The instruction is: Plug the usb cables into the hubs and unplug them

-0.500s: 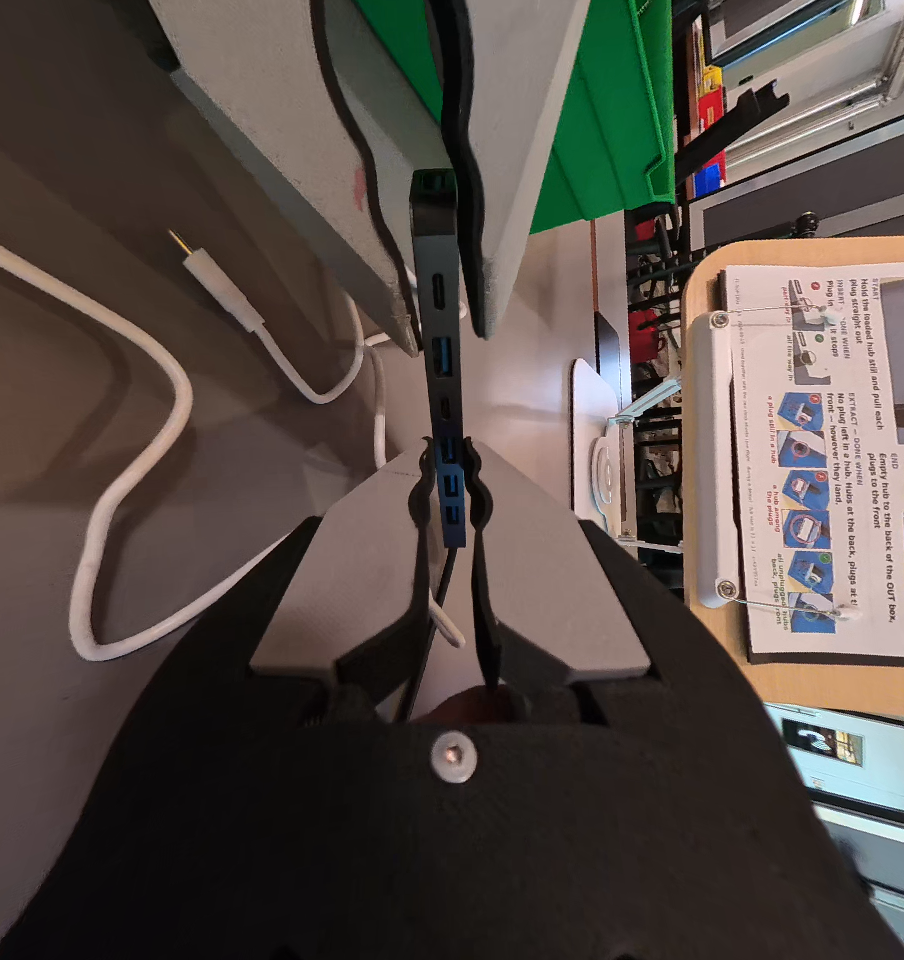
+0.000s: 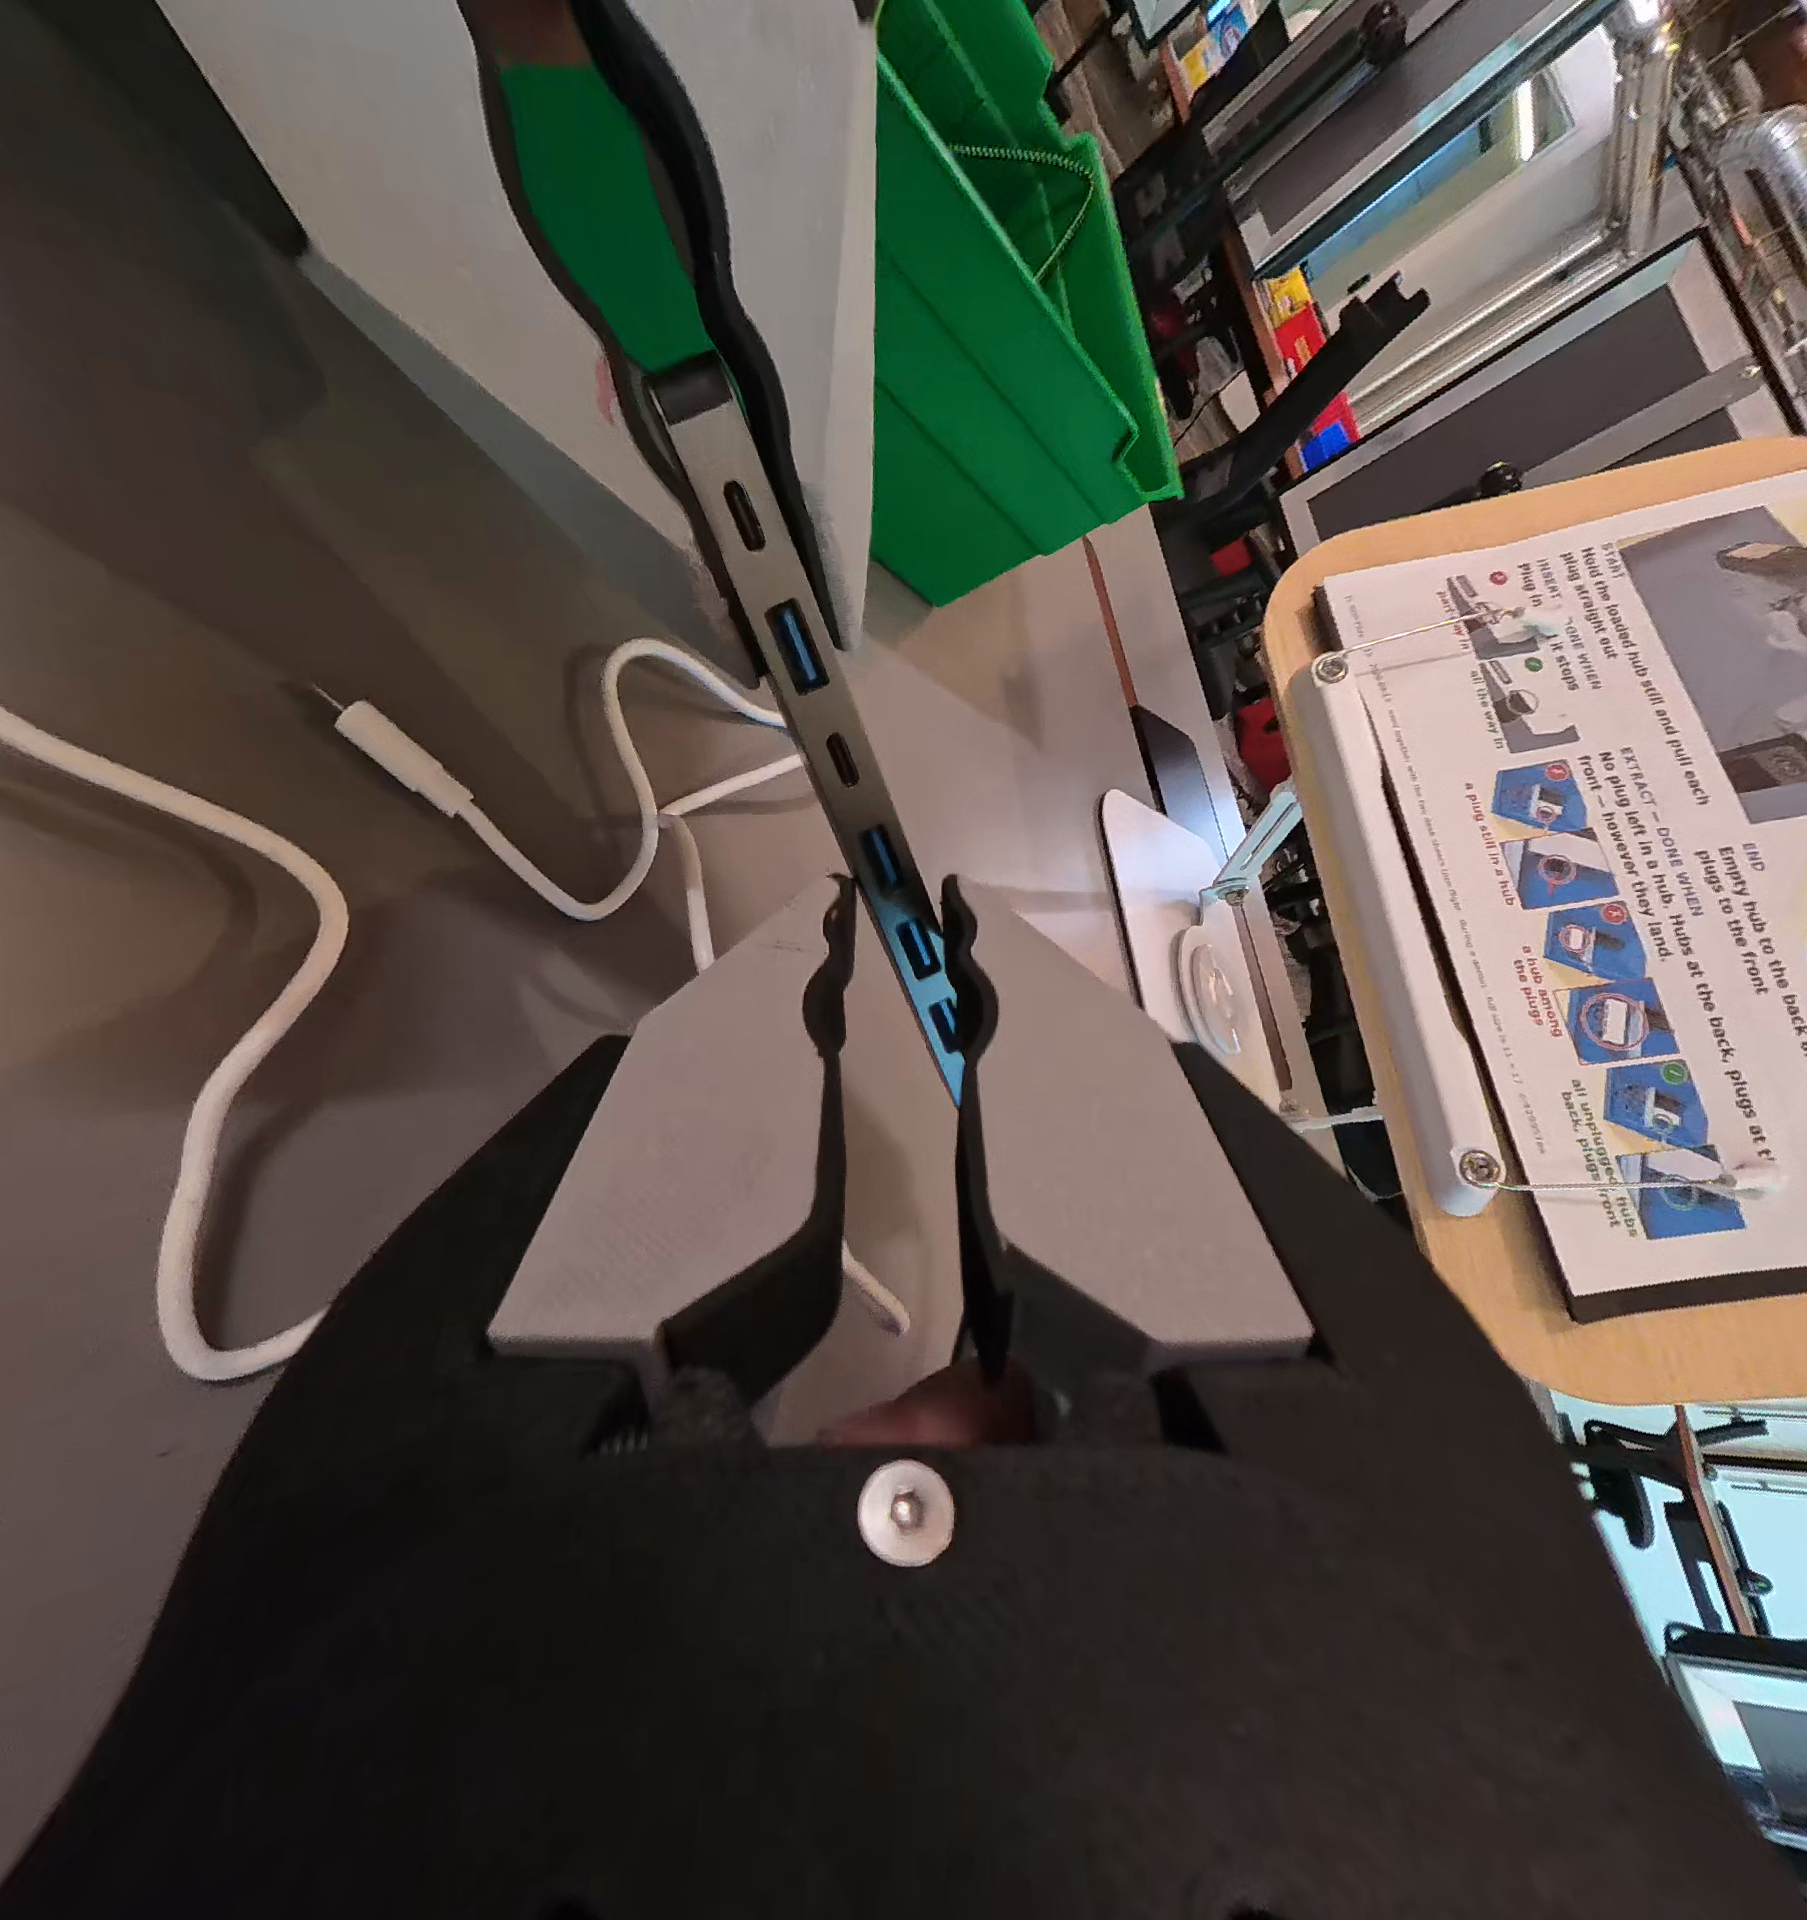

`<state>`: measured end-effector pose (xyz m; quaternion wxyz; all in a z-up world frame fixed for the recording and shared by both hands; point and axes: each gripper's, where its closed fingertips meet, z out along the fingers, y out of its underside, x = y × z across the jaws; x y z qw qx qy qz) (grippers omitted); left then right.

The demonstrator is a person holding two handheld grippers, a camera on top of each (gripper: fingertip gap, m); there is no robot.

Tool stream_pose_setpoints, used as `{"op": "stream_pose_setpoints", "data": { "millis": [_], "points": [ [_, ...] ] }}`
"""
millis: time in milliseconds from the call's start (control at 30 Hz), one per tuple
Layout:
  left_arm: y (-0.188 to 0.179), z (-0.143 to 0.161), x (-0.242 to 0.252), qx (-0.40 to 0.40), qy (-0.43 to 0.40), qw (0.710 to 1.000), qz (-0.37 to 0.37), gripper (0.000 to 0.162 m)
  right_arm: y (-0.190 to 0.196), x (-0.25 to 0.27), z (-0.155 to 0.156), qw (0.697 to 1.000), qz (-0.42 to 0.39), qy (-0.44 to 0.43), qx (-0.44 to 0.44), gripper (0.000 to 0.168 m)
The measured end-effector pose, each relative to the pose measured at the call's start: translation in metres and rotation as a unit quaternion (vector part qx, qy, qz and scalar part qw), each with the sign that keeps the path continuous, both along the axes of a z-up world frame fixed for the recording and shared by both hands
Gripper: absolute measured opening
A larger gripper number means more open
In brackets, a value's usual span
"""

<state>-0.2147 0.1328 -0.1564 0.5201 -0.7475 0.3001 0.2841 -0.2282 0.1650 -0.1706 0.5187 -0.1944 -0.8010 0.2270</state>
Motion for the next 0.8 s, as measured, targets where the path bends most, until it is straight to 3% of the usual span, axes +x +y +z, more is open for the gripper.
{"op": "stream_pose_setpoints", "data": {
  "millis": [167,333,467,567,800],
  "points": [
    [-0.001,0.000,0.009,0.000,-0.002,1.000,-0.022,0.007,0.023,-0.004,-0.016,0.998,-0.043,-0.021,0.049,0.016],
    [-0.002,-0.001,0.016,0.004,-0.017,0.999,-0.049,0.007,0.023,-0.003,-0.026,0.997,-0.032,-0.047,0.052,0.013],
    [0.001,-0.003,-0.001,0.013,-0.051,0.999,0.000,0.012,0.030,-0.002,-0.029,0.996,-0.046,-0.068,0.043,0.010],
    [0.003,-0.006,-0.011,0.009,-0.044,0.998,0.036,0.016,0.039,-0.005,-0.036,0.991,-0.069,-0.068,0.096,0.008],
    [0.004,-0.007,0.009,-0.027,-0.001,1.000,0.016,0.023,0.038,-0.005,-0.031,0.987,-0.069,-0.048,0.139,0.008]
  ]
}}
